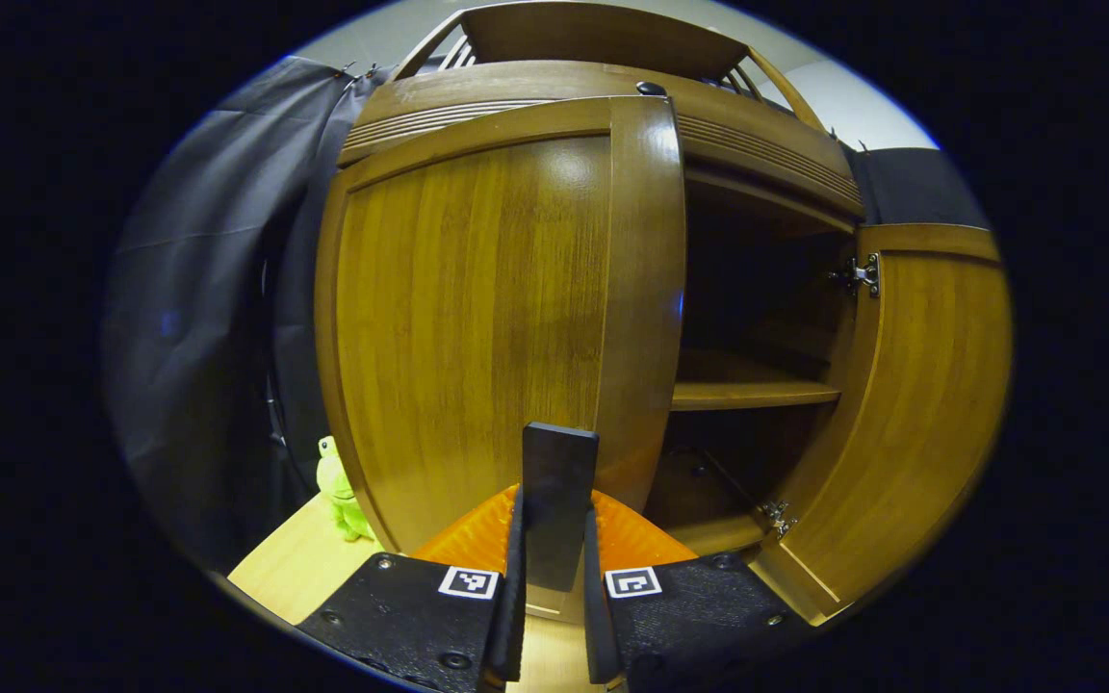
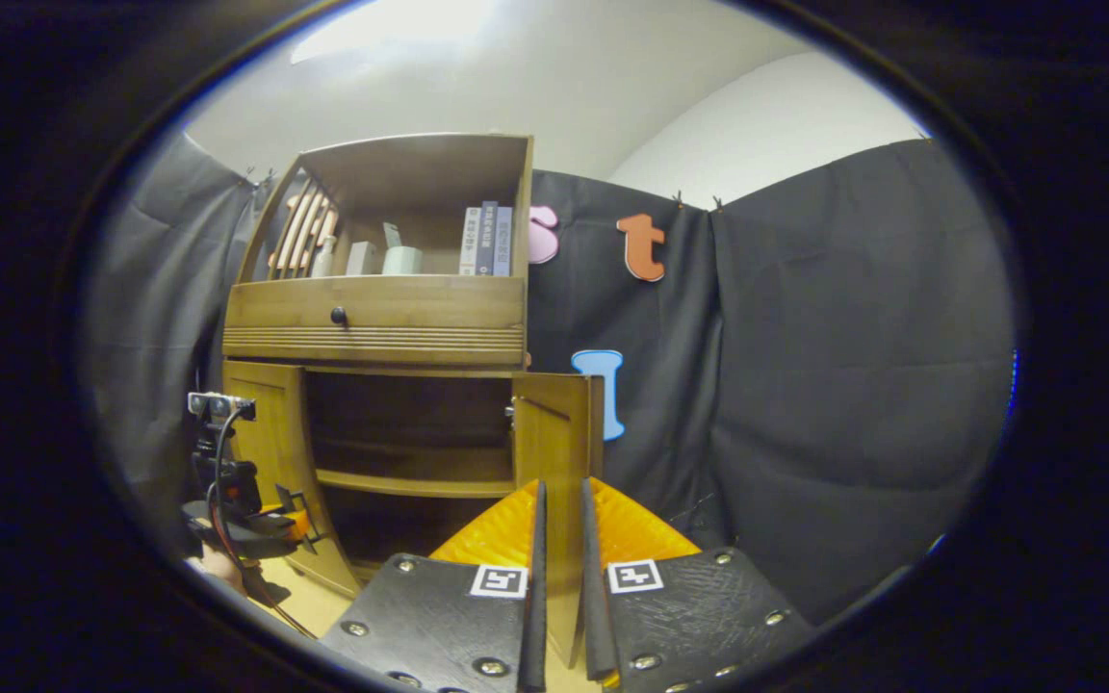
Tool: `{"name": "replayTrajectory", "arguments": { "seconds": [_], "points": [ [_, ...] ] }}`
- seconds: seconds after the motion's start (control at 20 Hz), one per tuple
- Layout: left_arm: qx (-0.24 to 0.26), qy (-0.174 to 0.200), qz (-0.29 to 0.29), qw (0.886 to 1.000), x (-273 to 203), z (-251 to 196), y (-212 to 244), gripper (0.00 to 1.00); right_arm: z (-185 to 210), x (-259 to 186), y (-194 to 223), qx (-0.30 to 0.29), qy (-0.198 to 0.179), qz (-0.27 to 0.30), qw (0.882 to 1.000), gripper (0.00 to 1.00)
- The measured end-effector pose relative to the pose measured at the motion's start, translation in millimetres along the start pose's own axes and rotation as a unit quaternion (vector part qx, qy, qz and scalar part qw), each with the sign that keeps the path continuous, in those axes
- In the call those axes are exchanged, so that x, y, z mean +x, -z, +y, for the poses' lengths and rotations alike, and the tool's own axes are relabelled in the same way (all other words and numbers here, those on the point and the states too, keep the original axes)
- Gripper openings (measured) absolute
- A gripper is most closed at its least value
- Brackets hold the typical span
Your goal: Open the right door of the double-door shoe cabinet with the right hand, and open the left door with the left hand.
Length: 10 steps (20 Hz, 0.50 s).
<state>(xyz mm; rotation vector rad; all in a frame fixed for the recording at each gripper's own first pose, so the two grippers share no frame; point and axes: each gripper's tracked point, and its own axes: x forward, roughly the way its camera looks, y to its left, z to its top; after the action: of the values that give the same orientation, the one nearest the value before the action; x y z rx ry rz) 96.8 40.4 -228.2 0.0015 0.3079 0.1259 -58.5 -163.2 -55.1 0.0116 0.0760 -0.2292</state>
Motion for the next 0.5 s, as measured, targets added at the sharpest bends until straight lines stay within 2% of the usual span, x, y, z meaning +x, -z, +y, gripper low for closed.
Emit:
{"name": "replayTrajectory", "arguments": {
  "seconds": [0.1, 0.15, 0.2, 0.5],
  "points": [
    [-0.006, -0.011, -0.001, 1.000, -9, 6, 1, 0.24, 6, -1, 0, 0.000, -0.012, 0.001, 1.000, 0.16],
    [-0.010, -0.014, -0.001, 1.000, -13, 9, 1, 0.26, 9, -1, 0, 0.000, -0.017, 0.001, 1.000, 0.16],
    [-0.012, -0.018, -0.002, 1.000, -18, 10, 1, 0.24, 12, -1, 1, 0.000, -0.023, 0.002, 1.000, 0.16],
    [-0.016, -0.045, 0.000, 0.999, -47, 33, 6, 0.25, 31, -3, 8, 0.004, -0.060, 0.014, 0.998, 0.16]
  ]
}}
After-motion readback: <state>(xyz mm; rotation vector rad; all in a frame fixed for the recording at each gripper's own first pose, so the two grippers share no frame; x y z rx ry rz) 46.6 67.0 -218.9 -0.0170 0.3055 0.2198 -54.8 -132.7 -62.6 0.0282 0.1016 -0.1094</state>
